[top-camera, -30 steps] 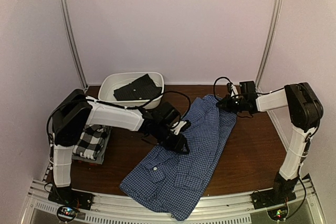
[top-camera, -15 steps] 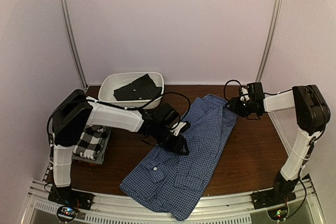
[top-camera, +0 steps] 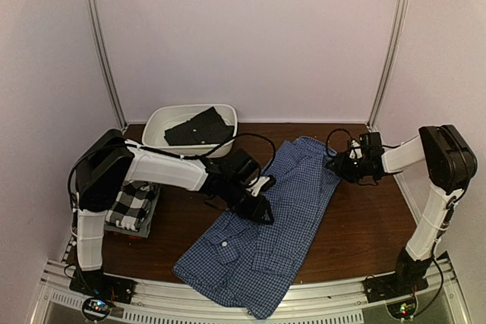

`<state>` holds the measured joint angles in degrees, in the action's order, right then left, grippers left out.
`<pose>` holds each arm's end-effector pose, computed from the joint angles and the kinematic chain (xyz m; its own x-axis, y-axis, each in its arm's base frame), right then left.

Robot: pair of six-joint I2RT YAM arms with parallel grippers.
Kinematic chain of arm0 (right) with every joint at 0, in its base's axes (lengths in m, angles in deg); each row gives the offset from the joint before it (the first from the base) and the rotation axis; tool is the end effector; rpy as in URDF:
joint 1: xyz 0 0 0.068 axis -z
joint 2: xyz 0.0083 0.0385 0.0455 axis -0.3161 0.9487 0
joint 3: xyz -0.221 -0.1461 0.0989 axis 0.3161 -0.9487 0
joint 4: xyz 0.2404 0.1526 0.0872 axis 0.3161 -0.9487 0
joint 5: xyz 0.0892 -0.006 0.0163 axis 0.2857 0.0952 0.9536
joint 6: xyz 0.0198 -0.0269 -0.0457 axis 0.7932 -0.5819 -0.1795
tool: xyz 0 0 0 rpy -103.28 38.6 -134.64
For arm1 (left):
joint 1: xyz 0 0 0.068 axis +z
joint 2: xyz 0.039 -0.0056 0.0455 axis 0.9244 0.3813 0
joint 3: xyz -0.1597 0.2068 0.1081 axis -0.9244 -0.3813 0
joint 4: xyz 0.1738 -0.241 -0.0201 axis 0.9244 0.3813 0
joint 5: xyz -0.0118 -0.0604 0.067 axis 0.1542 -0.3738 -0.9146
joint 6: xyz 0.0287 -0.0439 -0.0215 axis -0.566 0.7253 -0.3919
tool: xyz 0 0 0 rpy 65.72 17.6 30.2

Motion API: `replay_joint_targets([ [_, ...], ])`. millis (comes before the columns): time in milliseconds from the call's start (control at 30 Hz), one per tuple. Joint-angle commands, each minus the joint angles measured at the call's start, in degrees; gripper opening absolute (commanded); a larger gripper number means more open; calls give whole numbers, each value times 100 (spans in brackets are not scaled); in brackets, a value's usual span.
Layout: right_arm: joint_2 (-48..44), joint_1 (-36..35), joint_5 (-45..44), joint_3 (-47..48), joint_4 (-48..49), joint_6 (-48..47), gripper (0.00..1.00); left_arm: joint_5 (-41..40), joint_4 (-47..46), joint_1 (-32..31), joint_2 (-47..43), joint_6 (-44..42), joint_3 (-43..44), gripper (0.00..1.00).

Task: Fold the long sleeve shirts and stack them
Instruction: Smooth out the rectangle-folded shirt at the center of the board.

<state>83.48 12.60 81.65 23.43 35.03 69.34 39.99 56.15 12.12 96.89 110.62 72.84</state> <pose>0.3790 0.0575 0.1094 -0.8018 0.3995 -0.4445 -0.0007 0.7431 0.6691 0.2547 -0.4004 0.1232 -0.8791 0.3982 -0.2619 0.4708 0.6399 -0.6073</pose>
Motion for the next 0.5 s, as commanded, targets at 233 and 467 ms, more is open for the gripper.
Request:
replay_joint_targets([
  [233,-255,664,-111,-327,-65,321,56,90,-180,-8,48,-6,-6,41],
  [467,-912,-16,-476,-247,-220,426,56,99,-184,-1,32,-18,22,41],
])
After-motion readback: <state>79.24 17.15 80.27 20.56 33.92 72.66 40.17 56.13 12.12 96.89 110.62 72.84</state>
